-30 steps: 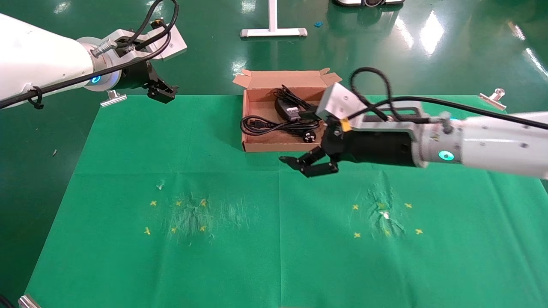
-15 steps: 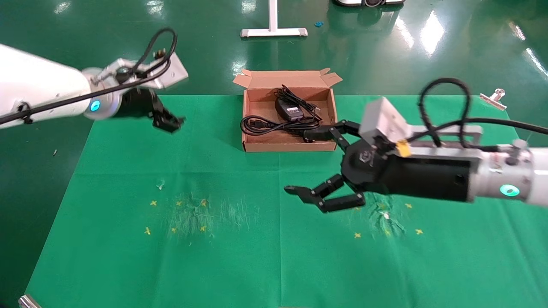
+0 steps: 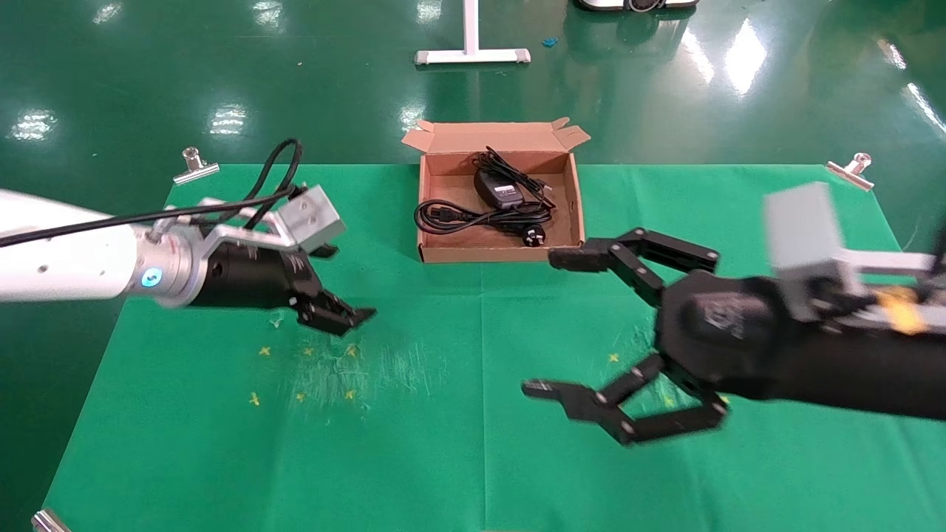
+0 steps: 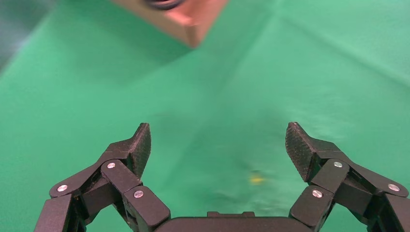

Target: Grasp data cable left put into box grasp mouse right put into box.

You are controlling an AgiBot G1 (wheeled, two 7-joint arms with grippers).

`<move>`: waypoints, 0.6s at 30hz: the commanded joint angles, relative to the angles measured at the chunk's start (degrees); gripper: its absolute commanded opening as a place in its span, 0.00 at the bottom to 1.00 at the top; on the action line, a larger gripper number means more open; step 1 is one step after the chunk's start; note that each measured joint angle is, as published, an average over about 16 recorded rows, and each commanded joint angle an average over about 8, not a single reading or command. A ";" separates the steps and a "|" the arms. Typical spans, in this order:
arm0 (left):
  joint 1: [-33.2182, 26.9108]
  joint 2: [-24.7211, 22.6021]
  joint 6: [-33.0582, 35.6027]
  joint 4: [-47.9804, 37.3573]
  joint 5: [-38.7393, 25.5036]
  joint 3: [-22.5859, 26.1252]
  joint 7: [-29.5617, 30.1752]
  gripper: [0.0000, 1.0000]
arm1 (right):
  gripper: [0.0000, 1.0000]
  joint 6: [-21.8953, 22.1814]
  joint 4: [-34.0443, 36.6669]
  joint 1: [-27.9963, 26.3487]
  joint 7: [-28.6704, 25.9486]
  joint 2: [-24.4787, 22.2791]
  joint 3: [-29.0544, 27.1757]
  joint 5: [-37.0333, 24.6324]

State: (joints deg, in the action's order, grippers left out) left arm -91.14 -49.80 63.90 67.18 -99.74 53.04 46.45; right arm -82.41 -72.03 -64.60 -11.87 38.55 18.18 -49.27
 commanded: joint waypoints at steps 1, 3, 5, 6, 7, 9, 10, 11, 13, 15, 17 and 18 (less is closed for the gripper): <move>1.58 0.79 1.16 0.34 3.09 -1.98 -1.90 1.00 | 1.00 -1.14 -0.54 1.06 0.39 -1.23 -0.75 2.58; 3.17 1.58 2.34 0.69 6.20 -3.97 -3.83 1.00 | 1.00 -2.09 -0.98 1.94 0.71 -2.25 -1.38 4.73; 4.73 2.37 3.49 1.02 9.26 -5.92 -5.71 1.00 | 1.00 -2.77 -1.29 2.55 0.95 -2.97 -1.81 6.24; 5.50 2.75 4.05 1.19 10.76 -6.88 -6.64 1.00 | 1.00 -2.99 -1.39 2.76 1.03 -3.21 -1.96 6.75; 6.27 3.13 4.62 1.36 12.27 -7.85 -7.57 1.00 | 1.00 -3.16 -1.46 2.91 1.09 -3.39 -2.06 7.13; 7.83 3.92 5.77 1.69 15.33 -9.81 -9.46 1.00 | 1.00 -3.29 -1.51 3.02 1.14 -3.53 -2.14 7.42; 8.60 4.30 6.34 1.86 16.83 -10.77 -10.38 1.00 | 1.00 -3.29 -1.51 3.02 1.14 -3.53 -2.13 7.42; 9.40 4.70 6.93 2.03 18.39 -11.76 -11.34 1.00 | 1.00 -3.30 -1.50 3.01 1.14 -3.53 -2.12 7.42; 10.99 5.49 8.10 2.38 21.51 -13.76 -13.27 1.00 | 1.00 -3.30 -1.50 3.01 1.15 -3.53 -2.11 7.43; 12.58 6.29 9.27 2.72 24.62 -15.75 -15.18 1.00 | 1.00 -3.30 -1.49 3.00 1.16 -3.53 -2.10 7.43; 14.14 7.07 10.42 3.06 27.68 -17.71 -17.07 1.00 | 1.00 -3.29 -1.49 3.00 1.16 -3.53 -2.09 7.44; 14.94 7.47 11.01 3.23 29.24 -18.70 -18.03 1.00 | 1.00 -3.29 -1.49 3.00 1.16 -3.54 -2.09 7.44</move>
State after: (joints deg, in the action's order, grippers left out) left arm -76.20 -42.33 74.91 70.41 -70.50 34.34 28.41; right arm -85.70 -73.52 -61.60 -10.71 35.01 16.09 -41.83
